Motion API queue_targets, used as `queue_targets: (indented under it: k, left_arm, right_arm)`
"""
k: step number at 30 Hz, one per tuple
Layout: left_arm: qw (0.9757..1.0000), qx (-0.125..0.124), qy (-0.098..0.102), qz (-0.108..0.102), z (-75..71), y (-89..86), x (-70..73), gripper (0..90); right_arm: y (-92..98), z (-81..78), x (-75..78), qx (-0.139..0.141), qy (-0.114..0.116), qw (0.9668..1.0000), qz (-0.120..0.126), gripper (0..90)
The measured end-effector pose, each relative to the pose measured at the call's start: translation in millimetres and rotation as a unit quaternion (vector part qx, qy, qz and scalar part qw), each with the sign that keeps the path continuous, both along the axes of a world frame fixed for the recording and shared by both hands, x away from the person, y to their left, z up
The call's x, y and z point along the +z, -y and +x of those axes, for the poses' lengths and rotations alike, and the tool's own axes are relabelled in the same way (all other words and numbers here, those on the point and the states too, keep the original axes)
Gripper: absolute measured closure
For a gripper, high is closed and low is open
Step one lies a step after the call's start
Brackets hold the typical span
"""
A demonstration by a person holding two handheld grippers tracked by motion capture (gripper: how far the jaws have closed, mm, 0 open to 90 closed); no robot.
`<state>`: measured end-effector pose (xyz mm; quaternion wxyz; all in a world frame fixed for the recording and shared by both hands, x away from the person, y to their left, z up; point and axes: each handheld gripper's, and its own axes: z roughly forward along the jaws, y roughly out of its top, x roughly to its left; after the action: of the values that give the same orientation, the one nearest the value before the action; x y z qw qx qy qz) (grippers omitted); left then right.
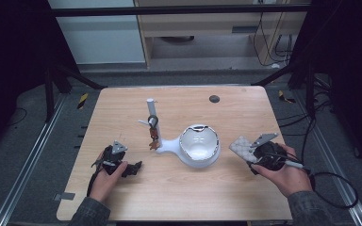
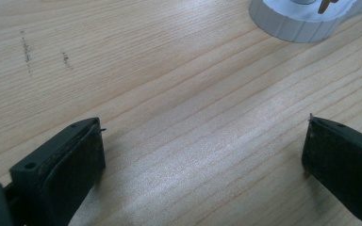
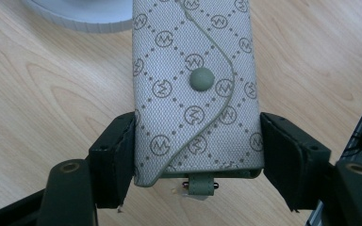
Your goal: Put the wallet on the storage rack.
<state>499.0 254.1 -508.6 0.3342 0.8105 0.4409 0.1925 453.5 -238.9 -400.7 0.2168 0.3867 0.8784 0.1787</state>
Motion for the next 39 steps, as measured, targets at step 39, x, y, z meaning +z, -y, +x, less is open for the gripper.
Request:
queue_targets:
  k: [39]
  left_arm:
    - [1.0, 0.001, 0.001, -0.002, 0.2, 0.1, -0.1, 0.0]
  right_arm:
    - [-70.4, -2.2, 52.2, 0.094, 0.022, 0.992, -0.082, 31.6]
